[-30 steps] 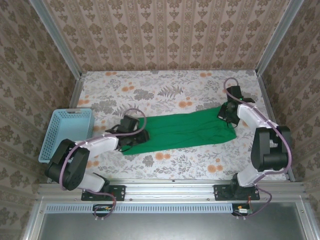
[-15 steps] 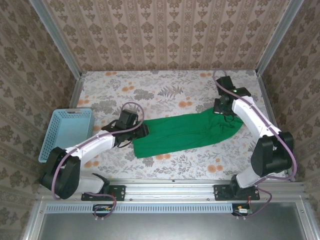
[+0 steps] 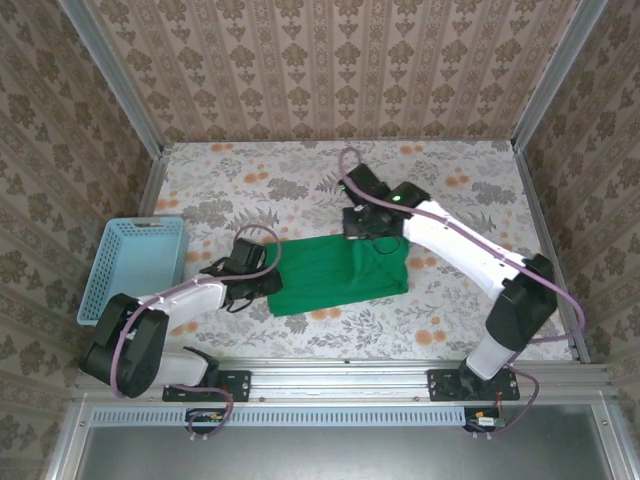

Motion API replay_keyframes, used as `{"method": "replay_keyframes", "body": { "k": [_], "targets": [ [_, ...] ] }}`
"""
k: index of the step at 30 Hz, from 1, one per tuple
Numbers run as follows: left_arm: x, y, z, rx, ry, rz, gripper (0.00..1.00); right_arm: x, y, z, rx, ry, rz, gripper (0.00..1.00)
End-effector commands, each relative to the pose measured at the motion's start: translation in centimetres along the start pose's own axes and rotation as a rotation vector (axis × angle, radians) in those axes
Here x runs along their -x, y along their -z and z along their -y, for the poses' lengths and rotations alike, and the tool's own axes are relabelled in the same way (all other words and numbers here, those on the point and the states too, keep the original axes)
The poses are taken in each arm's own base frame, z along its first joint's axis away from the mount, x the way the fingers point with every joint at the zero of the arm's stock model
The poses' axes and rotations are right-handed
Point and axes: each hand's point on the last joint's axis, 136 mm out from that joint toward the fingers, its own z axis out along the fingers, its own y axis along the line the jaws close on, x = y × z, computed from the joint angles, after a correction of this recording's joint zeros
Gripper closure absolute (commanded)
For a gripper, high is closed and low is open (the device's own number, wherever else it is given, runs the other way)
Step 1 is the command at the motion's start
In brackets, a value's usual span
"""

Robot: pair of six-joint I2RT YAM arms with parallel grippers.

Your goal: Fold the inside-out t-shirt

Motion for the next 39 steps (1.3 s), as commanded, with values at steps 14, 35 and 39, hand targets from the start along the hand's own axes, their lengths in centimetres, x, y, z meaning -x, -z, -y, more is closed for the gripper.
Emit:
{"method": "replay_keyframes", "body": {
  "k": [14, 35, 39],
  "targets": [
    [-2.3, -1.4, 0.4, -0.108, 0.045, -0.008, 0.72, -3.0, -4.6, -15.6, 0.256, 0.008, -0.107, 1.00],
    [-0.6, 5.1, -4.1, 0.054, 0.164, 0.234, 0.56, -3.1, -3.0, -18.1, 0.324, 0.081, -0.110, 0.54],
    [0.2, 8.5, -4.8, 0.076, 0.167, 0.322, 0.52, -1.4, -0.1, -15.5, 0.273, 0.112, -0.002, 0.43]
  ]
}}
